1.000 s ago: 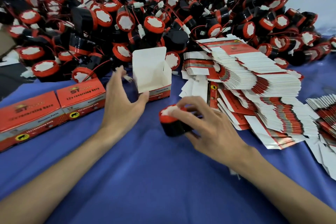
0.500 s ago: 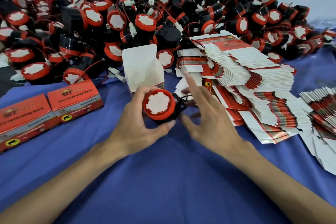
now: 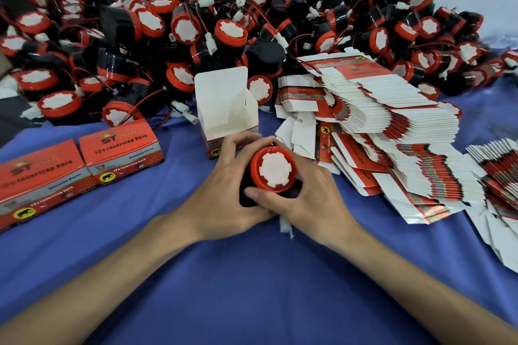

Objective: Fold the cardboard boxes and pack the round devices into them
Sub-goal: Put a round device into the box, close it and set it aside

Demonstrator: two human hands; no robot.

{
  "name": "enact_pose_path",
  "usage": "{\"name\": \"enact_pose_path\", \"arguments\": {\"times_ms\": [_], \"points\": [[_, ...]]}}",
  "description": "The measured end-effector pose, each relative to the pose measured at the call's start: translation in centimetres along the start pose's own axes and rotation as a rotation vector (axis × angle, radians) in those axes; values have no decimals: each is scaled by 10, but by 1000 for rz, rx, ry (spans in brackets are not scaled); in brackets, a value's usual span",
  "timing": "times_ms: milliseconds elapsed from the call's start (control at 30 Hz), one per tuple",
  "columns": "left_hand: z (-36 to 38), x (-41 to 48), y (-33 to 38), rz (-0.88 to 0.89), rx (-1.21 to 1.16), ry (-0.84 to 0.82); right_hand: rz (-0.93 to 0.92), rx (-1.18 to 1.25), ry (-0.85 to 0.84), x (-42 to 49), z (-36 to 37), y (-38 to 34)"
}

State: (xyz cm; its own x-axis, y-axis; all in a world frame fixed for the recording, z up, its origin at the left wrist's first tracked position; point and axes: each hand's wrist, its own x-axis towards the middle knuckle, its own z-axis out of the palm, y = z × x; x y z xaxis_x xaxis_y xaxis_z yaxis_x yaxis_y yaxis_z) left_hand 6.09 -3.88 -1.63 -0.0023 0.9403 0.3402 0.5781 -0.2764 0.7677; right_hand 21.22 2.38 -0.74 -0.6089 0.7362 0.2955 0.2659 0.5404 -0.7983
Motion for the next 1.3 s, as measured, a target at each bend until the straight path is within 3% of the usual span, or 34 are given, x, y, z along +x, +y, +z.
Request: {"name": "enact_pose_path", "arguments": {"times_ms": [200,333,433,500,600,833,1067,1200,1300], "points": [[-7,4,-1,-50,-75,6,-36,-86,-102,4,-15,5],[-10,4,0,-128,-141,170,-180,54,5,1,-20,7],[-12,7,-3,-194,-198,258,-284,193,-47,2,-31,13],[-12,8,-4,-206,-235,293,-330,177,-94,3,-33,14],[-12,9,-5,-197,-256,322,-433,72,-22,5,-28,17],[-11,10,-5,-180,-187,169,-542,-99,72,8,-18,23],[-17,9,-6,-117,-46,-77,-453,-41,4,6,-16,21],[-18,5,-3,-99,-167,-180,-381,-17,-173,4,-14,18],[-16,2,-3,-147,-276,-179,-393,-56,-167,4,-14,17]]}}
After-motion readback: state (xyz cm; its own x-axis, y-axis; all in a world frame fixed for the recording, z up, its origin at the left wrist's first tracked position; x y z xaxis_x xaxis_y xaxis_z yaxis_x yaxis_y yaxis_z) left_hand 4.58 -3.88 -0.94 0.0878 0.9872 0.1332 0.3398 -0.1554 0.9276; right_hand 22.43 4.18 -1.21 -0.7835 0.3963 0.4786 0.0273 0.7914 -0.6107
